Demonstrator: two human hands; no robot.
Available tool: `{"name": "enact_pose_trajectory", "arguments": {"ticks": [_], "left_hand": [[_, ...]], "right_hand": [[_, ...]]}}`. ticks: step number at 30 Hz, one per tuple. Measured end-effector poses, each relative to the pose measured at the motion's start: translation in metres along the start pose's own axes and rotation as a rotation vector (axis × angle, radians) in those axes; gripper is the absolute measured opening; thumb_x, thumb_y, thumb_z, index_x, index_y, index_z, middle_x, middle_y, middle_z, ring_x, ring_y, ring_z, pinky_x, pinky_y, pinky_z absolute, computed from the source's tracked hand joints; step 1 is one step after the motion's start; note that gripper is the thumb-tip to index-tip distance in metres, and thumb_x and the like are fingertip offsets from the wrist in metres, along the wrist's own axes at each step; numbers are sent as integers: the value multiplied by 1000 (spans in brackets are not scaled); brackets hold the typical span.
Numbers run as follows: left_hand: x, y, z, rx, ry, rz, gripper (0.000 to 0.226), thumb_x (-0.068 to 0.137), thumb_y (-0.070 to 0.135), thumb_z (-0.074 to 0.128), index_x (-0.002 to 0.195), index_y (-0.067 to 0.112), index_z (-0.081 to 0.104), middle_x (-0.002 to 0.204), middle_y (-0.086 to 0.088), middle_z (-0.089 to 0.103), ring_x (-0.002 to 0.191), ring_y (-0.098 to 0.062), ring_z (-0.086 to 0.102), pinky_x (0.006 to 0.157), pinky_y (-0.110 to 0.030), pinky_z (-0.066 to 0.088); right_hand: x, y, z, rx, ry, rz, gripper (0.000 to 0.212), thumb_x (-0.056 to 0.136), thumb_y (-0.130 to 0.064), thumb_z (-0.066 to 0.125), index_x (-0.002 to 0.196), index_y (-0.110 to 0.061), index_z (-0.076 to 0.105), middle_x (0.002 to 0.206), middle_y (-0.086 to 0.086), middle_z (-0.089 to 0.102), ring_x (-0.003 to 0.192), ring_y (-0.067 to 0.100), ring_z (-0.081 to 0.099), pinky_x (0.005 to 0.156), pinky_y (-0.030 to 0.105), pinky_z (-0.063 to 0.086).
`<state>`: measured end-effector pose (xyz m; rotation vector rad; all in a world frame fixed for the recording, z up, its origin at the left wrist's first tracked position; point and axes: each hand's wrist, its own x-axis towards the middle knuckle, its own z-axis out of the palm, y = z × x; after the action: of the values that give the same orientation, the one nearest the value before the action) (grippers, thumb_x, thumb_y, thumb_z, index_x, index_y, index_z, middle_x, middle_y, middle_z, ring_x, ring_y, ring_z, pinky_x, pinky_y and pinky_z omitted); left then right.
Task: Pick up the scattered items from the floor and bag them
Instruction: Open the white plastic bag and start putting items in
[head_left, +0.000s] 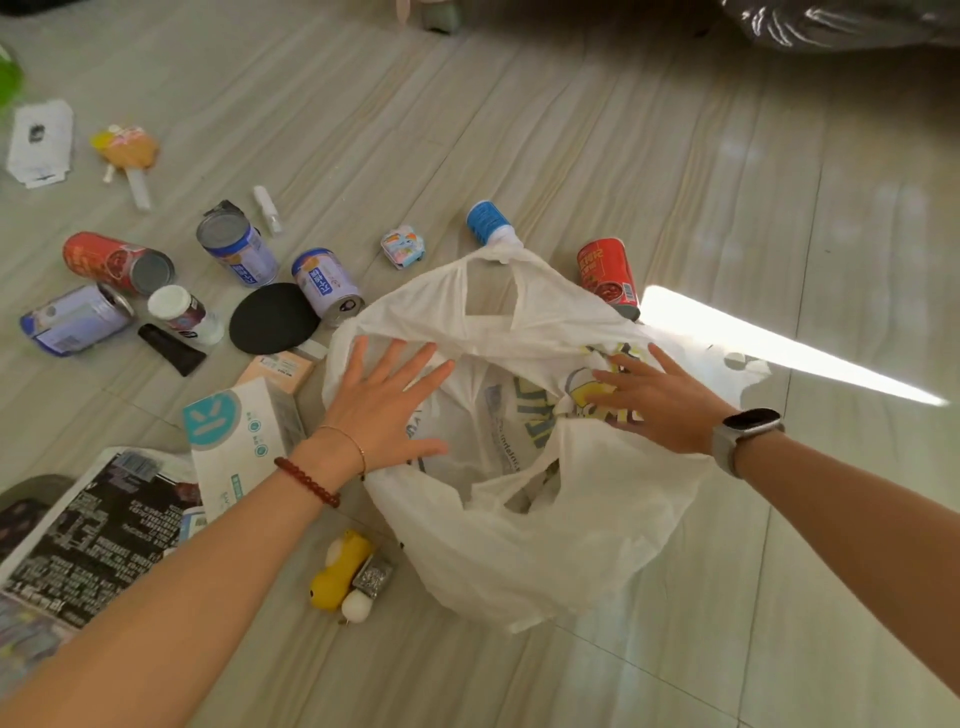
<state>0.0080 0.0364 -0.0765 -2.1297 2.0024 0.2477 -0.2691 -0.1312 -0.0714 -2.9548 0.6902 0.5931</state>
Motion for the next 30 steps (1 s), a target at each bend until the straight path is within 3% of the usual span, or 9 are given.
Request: {"name": "enact_pose_trajectory", "arguments": {"ticks": [3, 5, 9, 14, 17, 19, 23, 27, 30], "left_hand": [[-10, 20, -14, -252, 430, 47, 57, 84, 52, 34, 126, 17, 53, 133, -3, 55, 132, -20, 38, 113, -43, 8], [-20, 30, -12, -265, 622, 38, 44, 86, 42, 43, 116, 16, 61, 123, -2, 63, 124, -18, 46, 109, -44, 24], [-33, 37, 5, -210, 474, 4, 53, 85, 51, 37, 127, 21, 49, 140, -7, 47, 135, -22, 26, 111, -49, 14], [-28, 25, 30, -77, 44, -91, 87, 68, 76, 9, 144, 33, 8, 156, -7, 2, 142, -30, -8, 113, -50, -10], [-24, 10, 38, -126, -95, -212, 97, 57, 77, 2, 144, 33, 4, 157, -5, 1, 142, -33, -11, 112, -50, -13], [-22, 8, 36, -219, -29, -235, 95, 61, 73, 8, 141, 26, 25, 152, -8, 24, 142, -34, 5, 113, -49, -10], [-21, 20, 18, -532, 363, -91, 56, 80, 46, 36, 110, 8, 64, 115, -16, 64, 113, -31, 53, 104, -36, 36], [-35, 20, -9, -700, 554, -39, 33, 82, 33, 48, 92, 10, 71, 102, -7, 69, 97, -10, 52, 89, -24, 41], [-55, -3, -18, -651, 634, -163, 32, 81, 31, 48, 86, 9, 71, 94, -7, 70, 91, -16, 58, 85, -30, 43]], "right_hand": [[3, -14, -9, 536, 288, 214, 45, 90, -50, 35, 119, -27, 60, 126, -1, 61, 130, 21, 40, 112, 45, 17], [0, -28, -21, 627, 486, 237, 56, 85, -53, 25, 110, -24, 66, 111, -1, 68, 119, 22, 50, 105, 43, 24], [-13, -64, -21, 536, 496, -124, 64, 89, -60, 26, 133, -18, 45, 132, 6, 55, 125, 25, 47, 106, 39, 30], [-28, -85, 19, 102, -18, -445, 75, 81, -61, 46, 140, -18, 31, 138, 5, 49, 125, 26, 48, 102, 42, 40], [-31, -64, 33, -7, -134, -385, 66, 87, -53, 40, 143, -22, 26, 146, 2, 39, 134, 22, 35, 114, 39, 18], [-30, -52, 32, 32, -136, -273, 59, 91, -48, 26, 141, -18, 31, 147, 5, 36, 138, 23, 29, 115, 33, 13], [-16, -47, 2, 181, 172, -159, 45, 80, -35, 36, 98, -11, 70, 99, 10, 71, 99, 31, 66, 80, 42, 55], [5, -78, -38, 332, 211, -262, 39, 83, -33, 38, 102, -14, 67, 96, 6, 69, 94, 28, 64, 76, 38, 56], [17, -109, -62, 309, 305, -414, 31, 85, -27, 44, 102, -14, 67, 93, 4, 68, 86, 25, 63, 71, 34, 54]]}}
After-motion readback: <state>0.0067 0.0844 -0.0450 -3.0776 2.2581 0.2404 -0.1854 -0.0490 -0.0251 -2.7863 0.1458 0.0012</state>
